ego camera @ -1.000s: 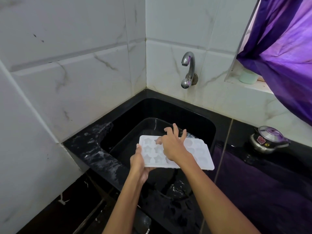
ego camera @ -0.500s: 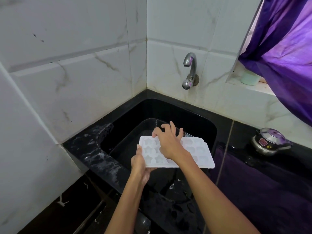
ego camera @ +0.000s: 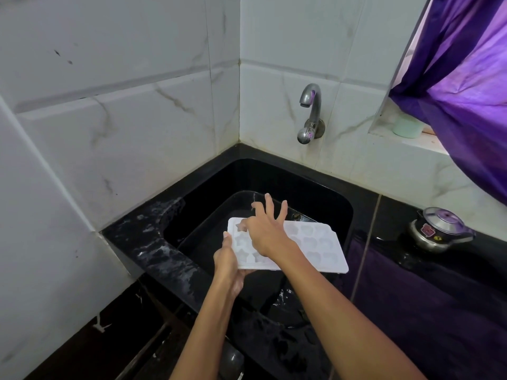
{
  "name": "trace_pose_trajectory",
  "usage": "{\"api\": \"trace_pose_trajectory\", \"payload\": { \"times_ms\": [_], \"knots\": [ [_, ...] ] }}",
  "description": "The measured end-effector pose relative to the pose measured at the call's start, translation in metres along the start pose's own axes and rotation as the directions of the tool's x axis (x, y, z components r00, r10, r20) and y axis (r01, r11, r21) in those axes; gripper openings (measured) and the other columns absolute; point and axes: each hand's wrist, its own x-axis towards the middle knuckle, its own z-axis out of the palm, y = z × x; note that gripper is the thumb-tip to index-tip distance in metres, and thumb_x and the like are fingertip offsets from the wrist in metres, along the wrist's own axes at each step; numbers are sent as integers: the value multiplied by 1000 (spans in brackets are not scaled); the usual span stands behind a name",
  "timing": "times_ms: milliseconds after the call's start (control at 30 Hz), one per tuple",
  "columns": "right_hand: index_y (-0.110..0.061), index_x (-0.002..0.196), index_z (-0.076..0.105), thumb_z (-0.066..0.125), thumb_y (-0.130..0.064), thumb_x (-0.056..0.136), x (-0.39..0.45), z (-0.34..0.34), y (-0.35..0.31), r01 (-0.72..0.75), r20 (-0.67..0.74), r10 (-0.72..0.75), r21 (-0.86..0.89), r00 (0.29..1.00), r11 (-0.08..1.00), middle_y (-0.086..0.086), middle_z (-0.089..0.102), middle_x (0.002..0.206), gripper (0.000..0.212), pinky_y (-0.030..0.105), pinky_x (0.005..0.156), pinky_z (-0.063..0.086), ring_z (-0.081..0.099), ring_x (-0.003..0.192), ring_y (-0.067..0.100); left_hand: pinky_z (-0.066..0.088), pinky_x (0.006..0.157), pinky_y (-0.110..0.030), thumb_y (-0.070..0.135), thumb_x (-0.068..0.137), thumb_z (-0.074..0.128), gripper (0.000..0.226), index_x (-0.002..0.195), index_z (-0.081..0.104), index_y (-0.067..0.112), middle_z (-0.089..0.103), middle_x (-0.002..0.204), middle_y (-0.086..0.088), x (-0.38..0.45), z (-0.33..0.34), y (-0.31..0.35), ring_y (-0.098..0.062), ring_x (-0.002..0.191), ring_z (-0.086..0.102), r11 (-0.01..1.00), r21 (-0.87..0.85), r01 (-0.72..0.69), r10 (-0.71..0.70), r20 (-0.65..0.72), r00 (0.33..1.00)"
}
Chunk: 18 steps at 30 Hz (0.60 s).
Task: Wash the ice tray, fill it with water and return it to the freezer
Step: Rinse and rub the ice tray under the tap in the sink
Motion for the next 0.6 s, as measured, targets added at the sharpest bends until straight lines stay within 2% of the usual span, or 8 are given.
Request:
{"api": "trace_pose_trajectory", "payload": {
  "times_ms": [100,333,467,600],
  "knots": [
    [-25,131,57,62,7,81,1,1,-1,-3,3,3,-14,1000,1000,15,8,158,60,63,107,-15,-17,144,39,56,63,-41,40,101,35,41,92,62,10,72,81,-12,0,2,-1,-29,76,70,1000,-10,-1,1,7,1000],
    [-25,125,60,62,5,82,3,0,2,3,-29,-3,-4,1000,1000,14,18,155,53,65,107,-15,-13,145,39,55,64,-41,40,101,35,40,93,62,11,72,86,-12,1,3,0,-30,80,69,1000,-14,-20,20,9,1000],
    [-22,123,61,61,5,83,5,2,1,4,-43,-5,-11,999,1000,13,20,154,48,65,107,-15,-11,145,38,56,66,-42,39,101,35,40,93,62,11,73,79,-10,0,4,-1,-29,78,70,1000,-17,-21,21,19,1000],
    [-25,126,58,65,3,81,3,7,1,8,-43,-6,25,999,1000,13,22,153,54,64,108,-14,-9,146,38,55,64,-42,39,101,35,39,95,61,11,71,88,-13,1,4,-1,-30,80,69,1000,-26,-10,10,14,1000]
  ]
}}
